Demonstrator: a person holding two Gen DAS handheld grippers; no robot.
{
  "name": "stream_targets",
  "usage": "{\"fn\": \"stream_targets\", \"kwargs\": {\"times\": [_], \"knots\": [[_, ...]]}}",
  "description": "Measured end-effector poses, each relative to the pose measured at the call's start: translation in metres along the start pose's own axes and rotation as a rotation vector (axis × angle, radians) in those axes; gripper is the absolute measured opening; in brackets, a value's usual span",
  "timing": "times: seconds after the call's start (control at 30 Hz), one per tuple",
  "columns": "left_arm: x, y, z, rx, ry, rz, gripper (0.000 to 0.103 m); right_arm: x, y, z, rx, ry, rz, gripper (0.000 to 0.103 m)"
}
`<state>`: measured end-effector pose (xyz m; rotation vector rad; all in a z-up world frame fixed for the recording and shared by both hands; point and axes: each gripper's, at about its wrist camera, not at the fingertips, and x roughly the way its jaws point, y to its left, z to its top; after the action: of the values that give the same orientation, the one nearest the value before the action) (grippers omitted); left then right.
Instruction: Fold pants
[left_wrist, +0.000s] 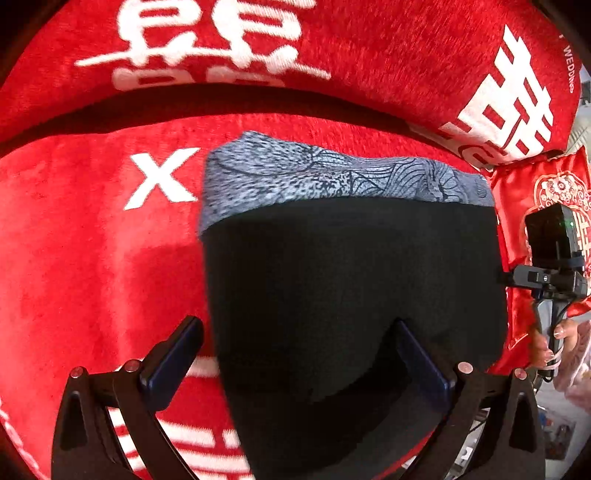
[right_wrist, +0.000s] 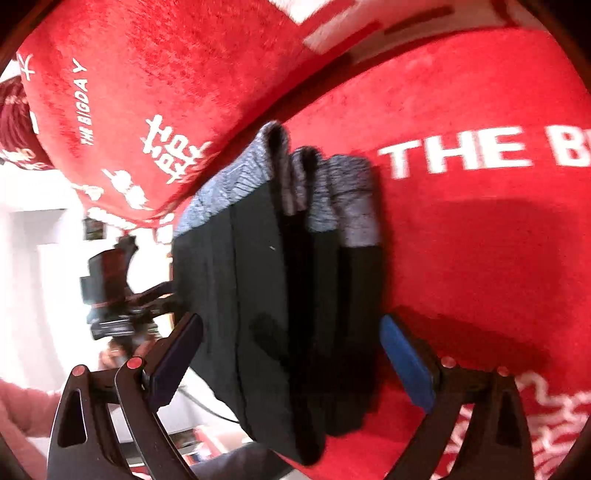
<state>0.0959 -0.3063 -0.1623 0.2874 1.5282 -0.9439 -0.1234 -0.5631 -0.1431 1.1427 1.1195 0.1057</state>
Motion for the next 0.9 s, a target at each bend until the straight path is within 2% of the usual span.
{"fn": "stream_targets", "kwargs": {"times": [0.2,0.4,0.43,0.47,0.5,0.57,0.6,0.67,0.73,0.9], "knots": [[0.018,0.011,0.004,-0.07,0.019,-0.094,0.103,0.014,-0.009,0.009,-0.003,0.011,0.037,0.098],[0.019,0.008,0.007,-0.076,0.021,-0.085,0.103,0.017,-0.008,0.013,0.036,0.01,0.013,0.096],[0.017,0.007,0.006,-0.078,0.008,-0.082,0.1,0.016,-0.008,0.013,0.037,0.01,-0.006,0.09],[0.015,0.003,0.006,-0.076,-0.005,-0.09,0.088,0.015,-0.005,0.013,0.026,0.012,-0.046,0.08],[0.011,-0.003,0.005,-0.073,-0.024,-0.087,0.086,0.016,-0.002,0.012,0.019,0.016,-0.063,0.078],[0.002,-0.014,0.003,-0.056,-0.057,-0.046,0.077,0.016,-0.001,0.013,0.032,0.02,-0.054,0.067],[-0.003,-0.018,0.001,-0.056,-0.073,-0.027,0.075,0.015,0.0,0.013,0.037,0.021,-0.046,0.065],[-0.014,-0.024,-0.001,-0.074,-0.1,-0.013,0.066,0.01,0.002,0.013,0.045,0.019,-0.023,0.055],[-0.029,-0.031,-0.004,-0.085,-0.126,-0.017,0.064,0.004,0.003,0.012,0.064,0.015,0.023,0.05],[-0.059,-0.046,-0.021,-0.062,-0.154,-0.005,0.064,-0.007,0.022,-0.001,0.062,0.013,0.082,0.05]]}}
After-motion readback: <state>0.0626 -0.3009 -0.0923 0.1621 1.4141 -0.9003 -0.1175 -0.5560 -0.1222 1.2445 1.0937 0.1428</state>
